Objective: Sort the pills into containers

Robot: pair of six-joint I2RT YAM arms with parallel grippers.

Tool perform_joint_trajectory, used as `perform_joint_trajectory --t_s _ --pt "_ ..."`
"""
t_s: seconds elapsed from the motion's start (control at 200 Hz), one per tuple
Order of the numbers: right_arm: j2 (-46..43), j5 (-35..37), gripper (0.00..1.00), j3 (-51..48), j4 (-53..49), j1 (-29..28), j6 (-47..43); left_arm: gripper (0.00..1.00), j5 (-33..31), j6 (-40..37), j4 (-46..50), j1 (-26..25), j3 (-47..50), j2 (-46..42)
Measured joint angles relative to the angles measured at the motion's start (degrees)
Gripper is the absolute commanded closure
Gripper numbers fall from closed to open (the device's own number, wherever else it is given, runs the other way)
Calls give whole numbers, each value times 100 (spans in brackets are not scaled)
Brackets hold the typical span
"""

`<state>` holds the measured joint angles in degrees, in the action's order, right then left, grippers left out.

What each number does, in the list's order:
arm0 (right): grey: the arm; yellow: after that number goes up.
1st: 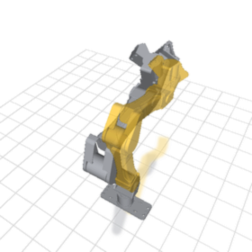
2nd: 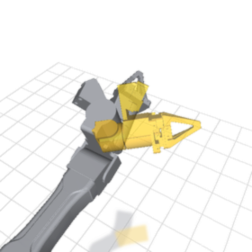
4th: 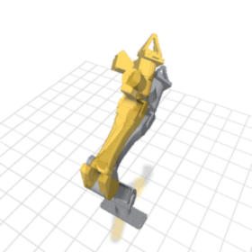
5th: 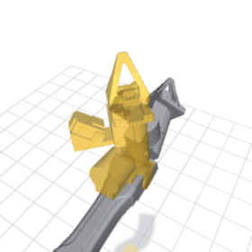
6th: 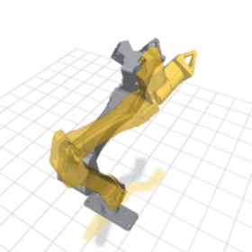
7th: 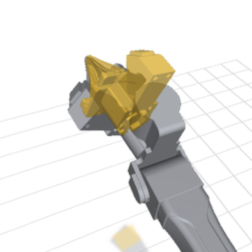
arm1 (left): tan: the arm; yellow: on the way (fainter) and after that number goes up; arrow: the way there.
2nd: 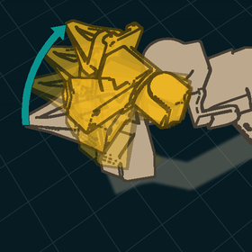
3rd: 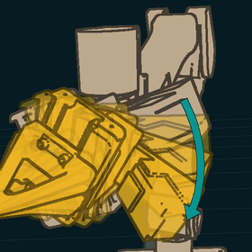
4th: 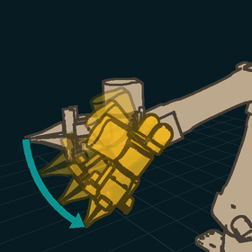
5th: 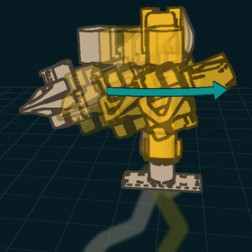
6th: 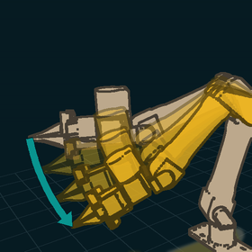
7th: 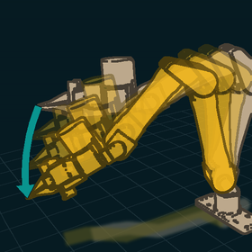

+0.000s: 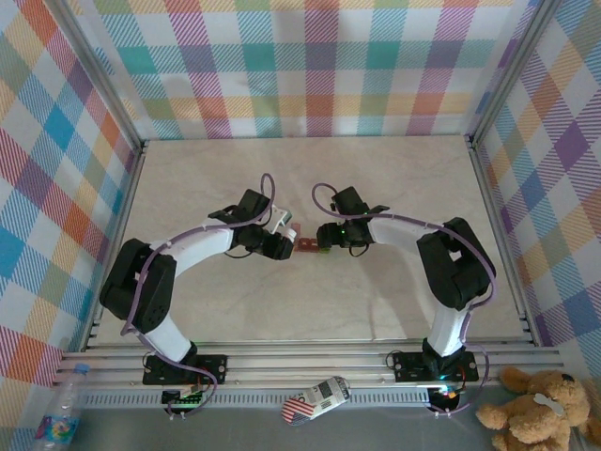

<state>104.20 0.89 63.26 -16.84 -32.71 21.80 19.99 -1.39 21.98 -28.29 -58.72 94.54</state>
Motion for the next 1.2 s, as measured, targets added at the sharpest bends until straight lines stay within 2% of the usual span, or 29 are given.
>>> perform_joint_trajectory --t_s 0.335,0.815,1.2 --pt "81 15 25 90 7 0 39 100 2 -155 614 0 -435 260" --pt "96 -94 25 105 2 0 157 100 70 -278 1062 0 -496 219" --pt "-195 -238 25 105 -33 0 214 100 227 -315 1558 0 -789 151"
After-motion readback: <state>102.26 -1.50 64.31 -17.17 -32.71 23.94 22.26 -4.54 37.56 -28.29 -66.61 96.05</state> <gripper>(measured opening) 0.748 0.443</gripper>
